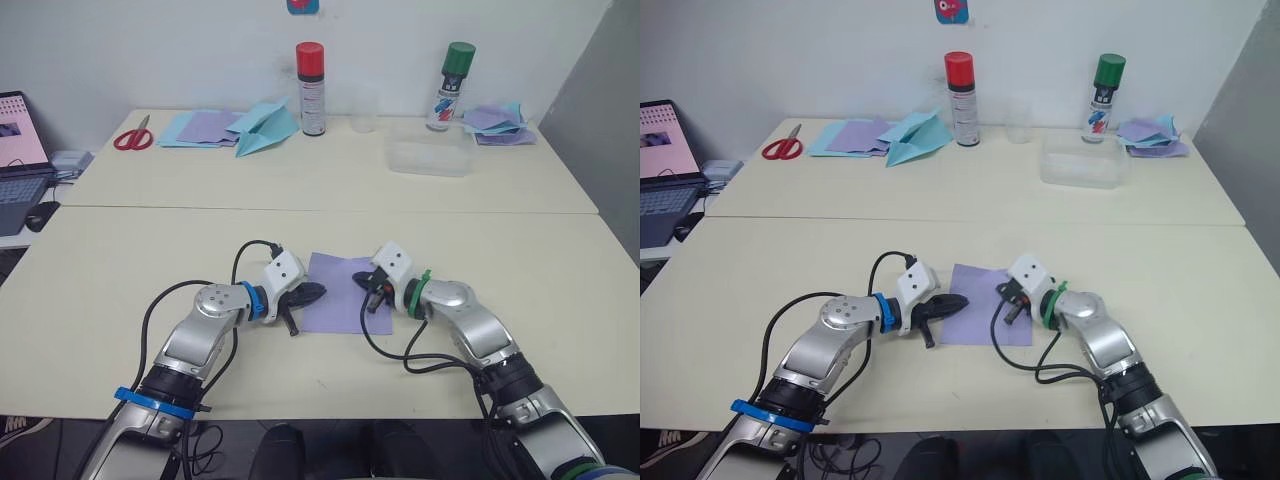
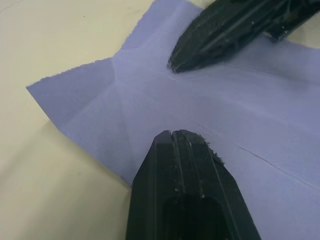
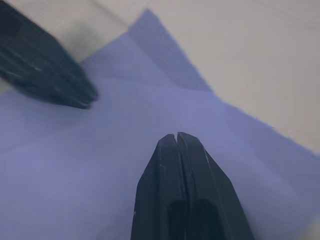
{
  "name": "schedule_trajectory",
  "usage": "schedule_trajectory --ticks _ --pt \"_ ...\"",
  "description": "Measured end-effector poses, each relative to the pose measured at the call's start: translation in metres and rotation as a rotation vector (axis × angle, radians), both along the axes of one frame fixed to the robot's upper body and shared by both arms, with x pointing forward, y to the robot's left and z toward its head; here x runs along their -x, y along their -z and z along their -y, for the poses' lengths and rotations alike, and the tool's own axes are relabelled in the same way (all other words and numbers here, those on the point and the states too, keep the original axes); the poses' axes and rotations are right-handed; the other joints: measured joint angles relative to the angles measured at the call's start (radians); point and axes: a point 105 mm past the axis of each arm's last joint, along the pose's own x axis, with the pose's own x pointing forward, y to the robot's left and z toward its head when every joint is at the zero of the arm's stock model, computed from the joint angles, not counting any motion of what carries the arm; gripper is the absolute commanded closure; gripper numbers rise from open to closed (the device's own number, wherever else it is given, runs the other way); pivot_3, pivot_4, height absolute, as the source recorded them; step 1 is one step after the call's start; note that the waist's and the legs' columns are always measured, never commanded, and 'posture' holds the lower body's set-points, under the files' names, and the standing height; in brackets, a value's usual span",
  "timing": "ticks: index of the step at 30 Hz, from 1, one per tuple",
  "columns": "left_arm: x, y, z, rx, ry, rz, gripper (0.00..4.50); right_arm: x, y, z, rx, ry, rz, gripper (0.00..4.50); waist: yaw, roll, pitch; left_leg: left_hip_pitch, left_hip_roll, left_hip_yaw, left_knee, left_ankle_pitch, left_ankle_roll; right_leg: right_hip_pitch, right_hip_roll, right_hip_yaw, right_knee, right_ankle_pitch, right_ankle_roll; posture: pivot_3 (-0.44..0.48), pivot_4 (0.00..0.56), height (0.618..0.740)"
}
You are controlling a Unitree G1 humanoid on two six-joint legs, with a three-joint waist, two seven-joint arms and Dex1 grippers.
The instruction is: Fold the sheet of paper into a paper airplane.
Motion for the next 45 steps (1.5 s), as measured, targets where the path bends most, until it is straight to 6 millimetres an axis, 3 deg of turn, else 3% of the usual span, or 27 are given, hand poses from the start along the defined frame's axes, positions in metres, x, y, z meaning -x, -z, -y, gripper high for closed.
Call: schedule_trajectory --ticks 3,6,9,13,15,19,22,25,30,35,37,40,45 --pt "0.0 0.0 -0.001 -0.003 -0.001 0.002 4.5 -0.012 -0.003 0.024 0.007 0.103 0.03 4.47 0.0 0.0 0.0 0.0 0.0 0.0 0.0 0.0 0.0 0.0 0.0 0.001 0.0 0.0 0.0 0.0 0.15 0.74" --pt "0.0 0.0 -0.001 -0.003 -0.001 0.002 4.5 -0.013 -0.004 0.03 0.007 0.126 0.044 4.47 0.0 0.0 0.0 0.0 0.0 0.0 0.0 0.0 0.0 0.0 0.0 0.001 0.0 0.0 0.0 0.0 0.15 0.74" --pt "0.0 0.0 -0.002 -0.002 -0.002 0.004 4.5 -0.006 -0.01 0.018 -0.067 0.074 0.06 4.47 0.0 0.0 0.0 0.0 0.0 0.0 0.0 0.0 0.0 0.0 0.0 0.001 0.0 0.0 0.0 0.0 0.15 0.74" --pt "0.0 0.0 -0.001 -0.004 0.002 0.007 4.5 0.008 -0.053 -0.009 -0.258 -0.065 0.203 4.47 0.0 0.0 0.0 0.0 0.0 -0.001 0.0 0.0 0.0 0.0 0.0 0.0 0.0 0.0 0.0 0.0 0.15 0.74" --pt "0.0 0.0 -0.001 -0.005 0.003 0.008 4.5 0.015 -0.064 -0.017 -0.274 -0.122 0.253 4.47 0.0 0.0 0.0 0.0 0.0 0.0 0.0 0.0 0.0 0.0 0.0 0.0 0.0 0.0 0.0 0.0 0.15 0.74" --pt "0.0 0.0 -0.001 -0.006 0.004 0.01 4.5 0.02 -0.034 -0.025 -0.159 -0.144 0.17 4.47 0.0 0.0 0.0 0.0 0.0 0.0 0.0 0.0 0.0 0.0 0.0 0.001 0.0 0.0 0.0 0.0 0.15 0.74" --pt "0.0 0.0 -0.001 -0.007 0.005 0.011 4.5 0.016 -0.009 -0.02 -0.071 -0.105 0.094 4.47 0.0 0.0 0.0 0.0 0.0 0.0 0.0 0.0 0.0 0.0 0.0 0.001 0.0 0.0 0.0 0.0 0.15 0.74" --pt "0.0 -0.001 0.0 -0.007 0.002 0.006 4.5 0.013 0.002 -0.013 -0.012 -0.076 0.067 4.47 0.0 0.0 0.0 0.0 0.0 0.0 0.0 0.0 0.0 0.0 0.0 0.001 0.0 0.0 0.0 0.0 0.15 0.74" --pt "0.001 -0.011 0.005 -0.004 -0.008 -0.001 4.5 0.014 0.003 -0.014 0.006 -0.081 0.07 4.47 0.0 0.0 0.0 0.0 0.0 0.0 0.0 0.0 0.0 -0.001 0.0 0.001 0.0 0.0 0.0 0.0 0.15 0.74" --pt "0.004 -0.032 0.032 0.047 0.023 0.053 4.5 0.014 0.003 -0.015 0.014 -0.081 0.073 4.47 0.0 0.0 0.0 0.0 0.0 0.0 0.0 0.0 0.0 -0.001 0.0 0.001 0.0 0.0 0.0 0.0 0.15 0.74" --pt "0.006 -0.025 0.04 0.036 0.025 0.042 4.5 0.015 0.004 -0.015 0.017 -0.082 0.071 4.47 0.0 0.0 0.0 0.0 0.0 0.0 0.0 0.0 0.0 -0.001 0.0 0.001 0.0 0.0 0.0 0.0 0.15 0.74" --pt "0.001 -0.002 0.033 -0.024 -0.033 0.001 4.5 0.018 0.004 -0.016 0.025 -0.087 0.073 4.47 -0.001 0.0 0.0 0.0 -0.001 -0.001 0.0 0.0 0.0 -0.001 0.001 0.001 0.0 0.0 0.0 0.0 0.15 0.74" --pt "-0.019 -0.005 0.018 -0.069 -0.142 0.076 4.5 0.019 0.006 -0.015 0.036 -0.086 0.069 4.47 -0.001 -0.001 -0.002 0.001 -0.001 -0.001 0.0 0.0 0.0 0.0 0.002 0.001 0.001 0.001 -0.002 0.0 0.15 0.74"
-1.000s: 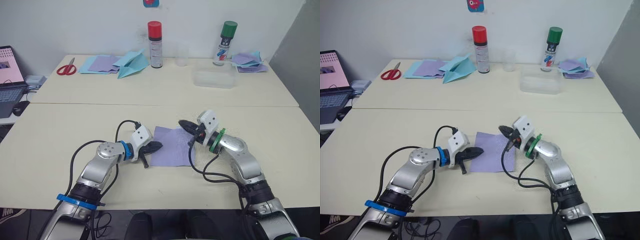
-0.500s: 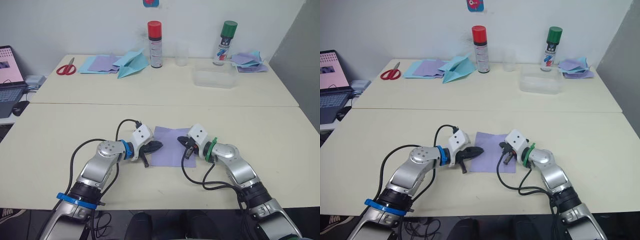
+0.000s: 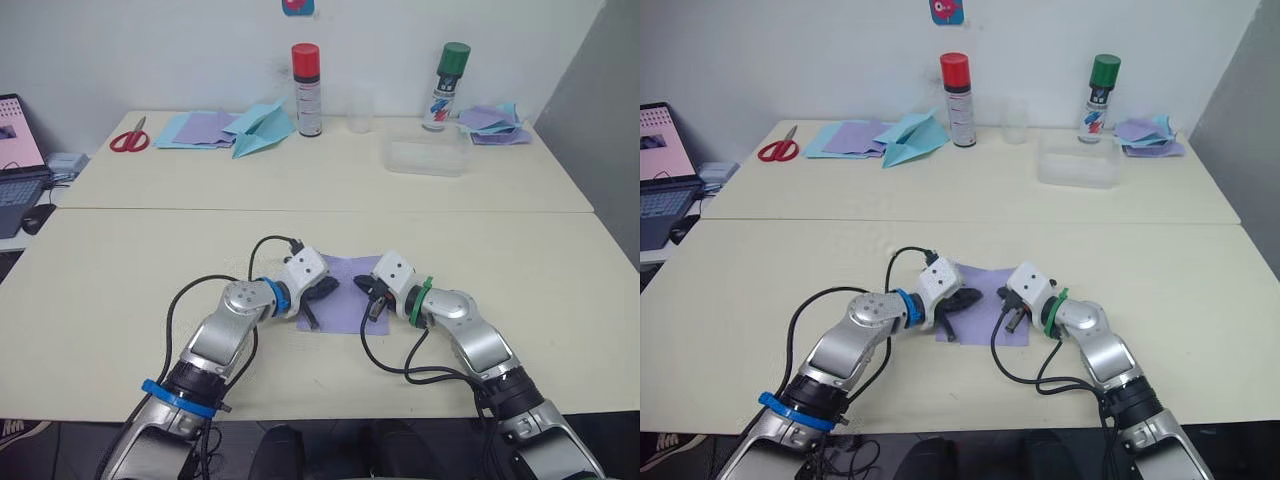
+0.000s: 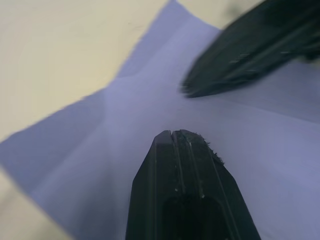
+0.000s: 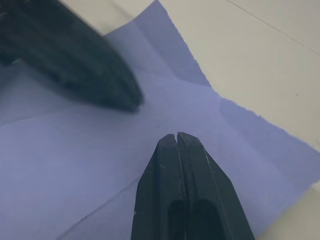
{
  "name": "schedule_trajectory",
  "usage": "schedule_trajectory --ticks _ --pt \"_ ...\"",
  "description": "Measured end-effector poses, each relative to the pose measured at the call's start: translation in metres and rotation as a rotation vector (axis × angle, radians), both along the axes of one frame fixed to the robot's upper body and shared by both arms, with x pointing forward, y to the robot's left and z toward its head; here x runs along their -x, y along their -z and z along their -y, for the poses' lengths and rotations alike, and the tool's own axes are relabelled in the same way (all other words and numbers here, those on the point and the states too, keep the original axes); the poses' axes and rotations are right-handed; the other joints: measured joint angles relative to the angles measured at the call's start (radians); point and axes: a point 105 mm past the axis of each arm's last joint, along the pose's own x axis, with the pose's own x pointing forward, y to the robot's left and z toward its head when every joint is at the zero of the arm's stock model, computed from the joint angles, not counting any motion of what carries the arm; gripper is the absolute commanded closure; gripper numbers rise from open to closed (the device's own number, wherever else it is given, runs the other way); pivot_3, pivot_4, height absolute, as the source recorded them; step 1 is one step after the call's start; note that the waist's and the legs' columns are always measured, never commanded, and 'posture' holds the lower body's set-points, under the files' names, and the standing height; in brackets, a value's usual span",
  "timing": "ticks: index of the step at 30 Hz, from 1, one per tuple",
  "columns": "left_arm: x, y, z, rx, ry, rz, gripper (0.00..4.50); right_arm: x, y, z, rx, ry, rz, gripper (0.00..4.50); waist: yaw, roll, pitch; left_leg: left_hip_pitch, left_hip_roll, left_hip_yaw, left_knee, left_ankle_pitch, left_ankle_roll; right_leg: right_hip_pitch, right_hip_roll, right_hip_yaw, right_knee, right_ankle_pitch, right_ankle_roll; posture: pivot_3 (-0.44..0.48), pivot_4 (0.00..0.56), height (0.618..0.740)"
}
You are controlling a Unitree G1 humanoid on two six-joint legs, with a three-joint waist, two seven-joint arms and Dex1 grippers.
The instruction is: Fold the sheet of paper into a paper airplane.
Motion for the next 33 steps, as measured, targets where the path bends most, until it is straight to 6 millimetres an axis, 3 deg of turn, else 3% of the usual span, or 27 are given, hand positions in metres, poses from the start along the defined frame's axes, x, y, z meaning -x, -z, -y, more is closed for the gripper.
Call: schedule_trajectory --ticks 4,9,13,17,21,26,30,33 --pt "-0.014 -0.003 -0.02 -0.01 -0.101 0.044 4.5 0.001 0.0 0.0 0.0 0.002 -0.004 4.47 0.0 0.0 -0.001 0.0 0.0 0.0 0.0 0.0 0.0 0.0 0.001 0.0 0.0 0.0 0.0 0.0 0.15 0.74" --pt "-0.017 -0.009 -0.035 0.034 -0.163 0.065 4.5 0.002 0.0 0.0 -0.002 0.003 -0.004 4.47 0.0 0.0 -0.001 0.0 0.001 0.0 0.0 0.0 0.0 0.0 0.001 0.0 0.0 0.0 0.0 0.0 0.15 0.74" --pt "-0.011 -0.033 -0.026 0.183 -0.143 0.114 4.5 0.001 0.0 0.0 -0.007 0.006 -0.006 4.47 0.001 0.0 0.0 -0.001 0.001 0.001 0.0 0.0 0.0 0.0 0.001 0.0 0.0 0.0 0.0 0.0 0.15 0.74" --pt "0.011 -0.052 -0.003 0.266 -0.001 0.115 4.5 0.001 0.0 0.0 -0.008 0.006 -0.007 4.47 0.0 0.0 0.0 0.0 0.001 0.001 0.0 0.0 0.0 0.0 0.001 0.001 0.0 0.0 0.0 0.0 0.15 0.74" --pt "0.022 -0.034 0.006 0.216 0.04 0.044 4.5 0.001 0.0 0.0 -0.008 0.006 -0.008 4.47 0.0 0.0 0.0 0.0 0.0 0.0 0.0 0.0 0.0 0.0 0.001 0.001 0.0 0.0 0.0 0.0 0.15 0.74" --pt "0.019 0.001 -0.001 0.111 -0.006 -0.039 4.5 0.001 0.0 0.0 -0.013 0.005 -0.011 4.47 0.0 0.0 0.0 0.0 0.0 0.0 0.0 0.0 0.0 -0.001 0.002 0.0 0.0 0.0 0.0 0.0 0.15 0.74" --pt "0.017 0.004 0.001 0.091 0.018 -0.044 4.5 0.003 -0.002 -0.003 -0.09 0.016 -0.05 4.47 0.001 0.0 0.0 0.0 0.001 0.0 0.0 0.0 0.0 -0.001 0.002 0.0 0.0 0.0 0.0 0.0 0.15 0.74" --pt "0.016 0.006 0.001 0.074 0.038 -0.035 4.5 0.004 -0.009 -0.004 -0.168 0.02 -0.069 3.89 0.001 0.0 0.0 -0.001 0.001 0.0 0.0 0.0 0.0 -0.001 0.002 0.0 0.0 0.0 0.0 0.0 0.15 0.74"
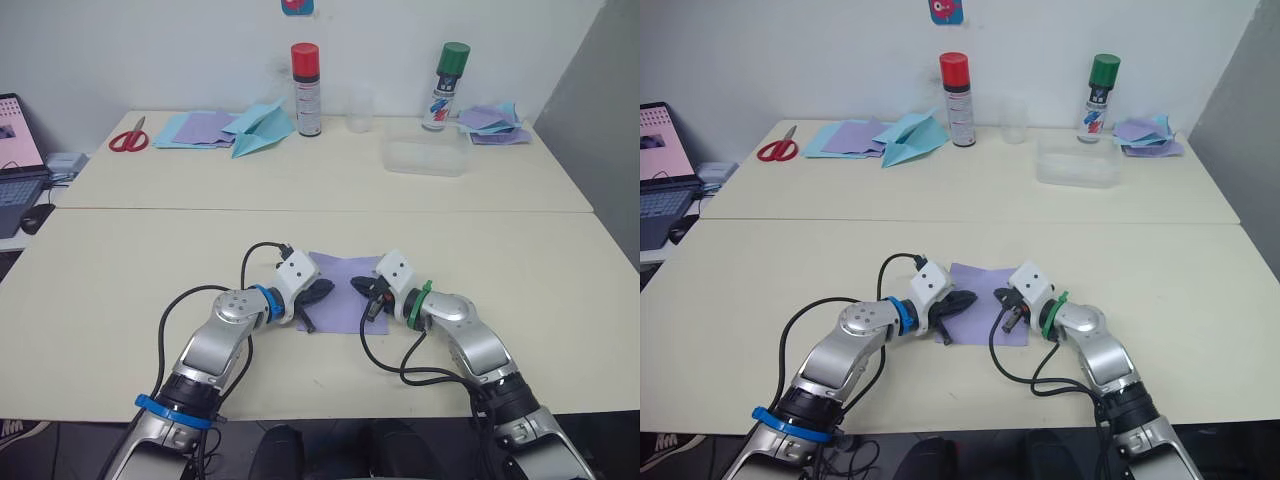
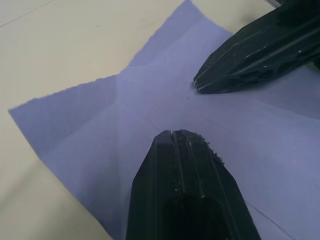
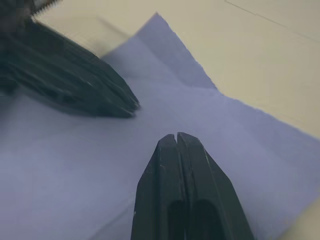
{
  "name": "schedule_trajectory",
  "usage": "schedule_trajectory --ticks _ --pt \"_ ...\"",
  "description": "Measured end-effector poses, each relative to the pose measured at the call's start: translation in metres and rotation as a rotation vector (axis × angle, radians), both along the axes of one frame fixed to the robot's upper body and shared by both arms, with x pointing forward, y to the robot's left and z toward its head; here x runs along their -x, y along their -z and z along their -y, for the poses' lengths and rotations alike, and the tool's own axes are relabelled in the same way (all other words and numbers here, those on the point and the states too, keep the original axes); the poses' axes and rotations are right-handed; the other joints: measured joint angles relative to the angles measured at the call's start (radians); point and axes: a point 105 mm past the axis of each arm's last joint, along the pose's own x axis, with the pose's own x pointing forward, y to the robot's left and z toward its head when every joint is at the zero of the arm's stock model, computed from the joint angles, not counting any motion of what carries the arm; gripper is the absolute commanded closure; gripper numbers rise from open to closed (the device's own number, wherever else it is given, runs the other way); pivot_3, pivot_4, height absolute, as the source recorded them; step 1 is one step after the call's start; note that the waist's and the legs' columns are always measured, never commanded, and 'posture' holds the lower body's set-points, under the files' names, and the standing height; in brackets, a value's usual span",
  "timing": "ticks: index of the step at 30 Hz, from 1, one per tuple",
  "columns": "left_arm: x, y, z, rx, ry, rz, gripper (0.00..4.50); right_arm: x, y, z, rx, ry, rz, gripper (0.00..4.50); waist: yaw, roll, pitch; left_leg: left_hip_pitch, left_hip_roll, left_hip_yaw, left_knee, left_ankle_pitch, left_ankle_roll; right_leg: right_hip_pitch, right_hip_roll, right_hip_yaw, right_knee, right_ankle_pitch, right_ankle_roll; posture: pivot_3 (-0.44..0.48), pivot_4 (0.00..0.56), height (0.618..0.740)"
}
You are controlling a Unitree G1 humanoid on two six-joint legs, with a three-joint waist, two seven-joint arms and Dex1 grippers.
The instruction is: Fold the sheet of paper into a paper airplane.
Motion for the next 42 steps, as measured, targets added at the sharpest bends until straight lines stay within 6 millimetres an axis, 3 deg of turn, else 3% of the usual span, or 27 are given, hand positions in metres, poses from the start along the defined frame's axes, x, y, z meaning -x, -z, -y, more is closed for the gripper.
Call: schedule_trajectory --ticks 4,10,18,23,29,42 --pt "-0.001 0.001 0.0 0.002 0.007 0.006 4.5 -0.011 -0.019 0.014 -0.055 0.084 0.048 2.52 0.0 0.0 0.0 0.0 0.0 0.0 0.0 0.0 0.0 0.0 0.0 0.001 0.0 0.0 0.0 0.0 0.15 0.74" --pt "-0.001 0.001 0.001 0.001 0.016 0.012 4.5 -0.027 -0.031 0.033 -0.113 0.23 0.029 2.52 0.0 0.0 0.0 0.0 0.0 0.0 0.0 0.0 0.0 0.0 0.0 0.0 0.0 0.0 0.0 0.0 0.15 0.74" --pt "0.0 0.001 0.001 -0.003 0.021 0.012 4.5 -0.022 -0.003 0.031 -0.151 0.267 -0.236 2.52 0.0 0.0 0.0 0.0 0.0 0.0 0.0 0.0 0.0 0.0 -0.001 0.0 0.0 0.0 0.0 0.0 0.15 0.74" --pt "0.0 0.001 0.001 -0.005 0.021 0.014 4.5 -0.022 -0.004 0.029 -0.173 0.269 -0.28 2.52 -0.001 0.0 0.0 0.0 0.0 0.0 0.0 0.0 0.0 0.0 -0.001 0.0 0.0 0.0 0.0 0.0 0.15 0.74" --pt "0.0 0.0 0.001 -0.008 0.021 0.016 4.5 -0.022 -0.009 0.029 -0.153 0.237 -0.238 4.45 -0.001 0.0 0.0 0.0 0.0 0.0 0.0 0.0 0.0 0.0 -0.001 0.0 0.0 0.0 0.0 0.0 0.15 0.74" --pt "-0.001 0.0 0.0 -0.01 0.022 0.015 4.5 -0.008 -0.011 0.01 0.067 0.023 0.018 4.48 -0.001 0.0 0.0 0.0 0.0 0.0 0.0 0.0 0.0 0.0 0.0 0.0 0.0 0.0 0.0 0.0 0.15 0.74"
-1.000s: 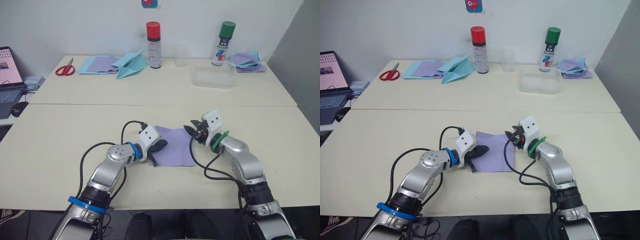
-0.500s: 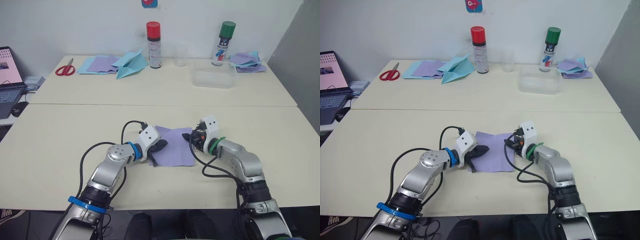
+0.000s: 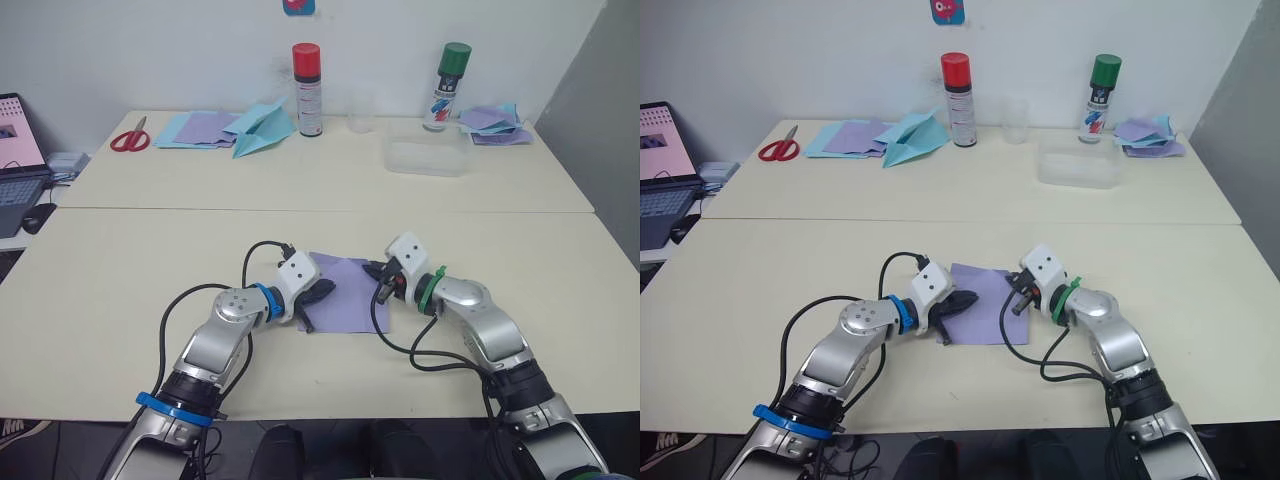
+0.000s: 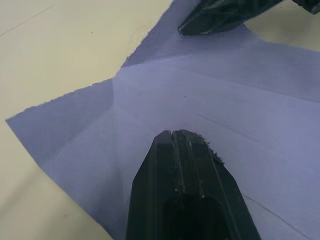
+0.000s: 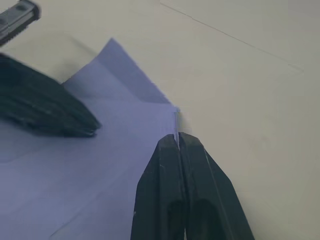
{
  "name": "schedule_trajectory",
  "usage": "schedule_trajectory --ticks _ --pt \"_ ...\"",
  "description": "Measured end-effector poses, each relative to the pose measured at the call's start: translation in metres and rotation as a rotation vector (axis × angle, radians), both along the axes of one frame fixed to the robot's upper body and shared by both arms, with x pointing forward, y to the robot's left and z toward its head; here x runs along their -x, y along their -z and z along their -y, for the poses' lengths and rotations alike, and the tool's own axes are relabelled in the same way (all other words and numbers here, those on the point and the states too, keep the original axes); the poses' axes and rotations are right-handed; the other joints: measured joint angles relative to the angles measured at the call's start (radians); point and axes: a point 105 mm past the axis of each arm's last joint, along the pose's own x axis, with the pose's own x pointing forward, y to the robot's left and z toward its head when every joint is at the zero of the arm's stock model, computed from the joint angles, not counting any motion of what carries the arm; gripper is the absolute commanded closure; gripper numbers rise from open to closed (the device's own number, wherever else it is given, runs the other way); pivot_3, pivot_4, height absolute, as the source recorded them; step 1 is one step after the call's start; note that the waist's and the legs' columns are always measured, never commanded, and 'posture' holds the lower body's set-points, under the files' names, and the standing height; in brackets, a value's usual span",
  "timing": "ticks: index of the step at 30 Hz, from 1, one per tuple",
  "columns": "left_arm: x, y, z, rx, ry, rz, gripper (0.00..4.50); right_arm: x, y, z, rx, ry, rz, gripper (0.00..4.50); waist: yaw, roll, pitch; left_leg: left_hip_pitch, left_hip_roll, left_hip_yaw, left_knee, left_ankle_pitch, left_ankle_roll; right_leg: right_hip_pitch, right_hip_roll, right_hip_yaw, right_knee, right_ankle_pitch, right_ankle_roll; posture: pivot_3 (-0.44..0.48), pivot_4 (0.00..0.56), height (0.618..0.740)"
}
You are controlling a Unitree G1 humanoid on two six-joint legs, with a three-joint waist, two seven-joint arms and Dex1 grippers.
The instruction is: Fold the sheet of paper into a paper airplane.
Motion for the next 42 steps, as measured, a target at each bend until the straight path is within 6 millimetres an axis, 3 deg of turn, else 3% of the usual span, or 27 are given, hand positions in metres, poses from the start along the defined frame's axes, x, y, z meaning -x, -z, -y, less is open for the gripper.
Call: schedule_trajectory --ticks 12,23,42 --pt "-0.002 0.0 -0.001 -0.006 -0.004 0.003 4.5 -0.002 0.006 -0.005 0.099 -0.044 0.028 4.48 0.0 0.0 0.0 0.001 0.0 0.0 0.0 0.0 0.0 0.0 0.0 0.0 0.001 0.0 0.0 0.0 0.15 0.74" --pt "-0.003 -0.001 -0.002 -0.013 -0.003 0.014 4.5 -0.001 0.004 -0.007 0.315 -0.197 0.198 4.48 0.0 0.0 0.0 0.0 0.0 0.0 0.0 0.0 0.0 0.0 0.004 0.001 0.0 0.001 0.0 0.0 0.15 0.74" --pt "-0.004 -0.003 -0.007 0.007 -0.018 -0.002 4.5 -0.004 0.013 -0.015 0.385 -0.249 0.241 4.48 -0.004 0.0 0.0 0.002 0.003 0.0 0.0 0.0 0.0 0.0 0.006 0.001 0.001 0.001 -0.002 0.0 0.15 0.74"
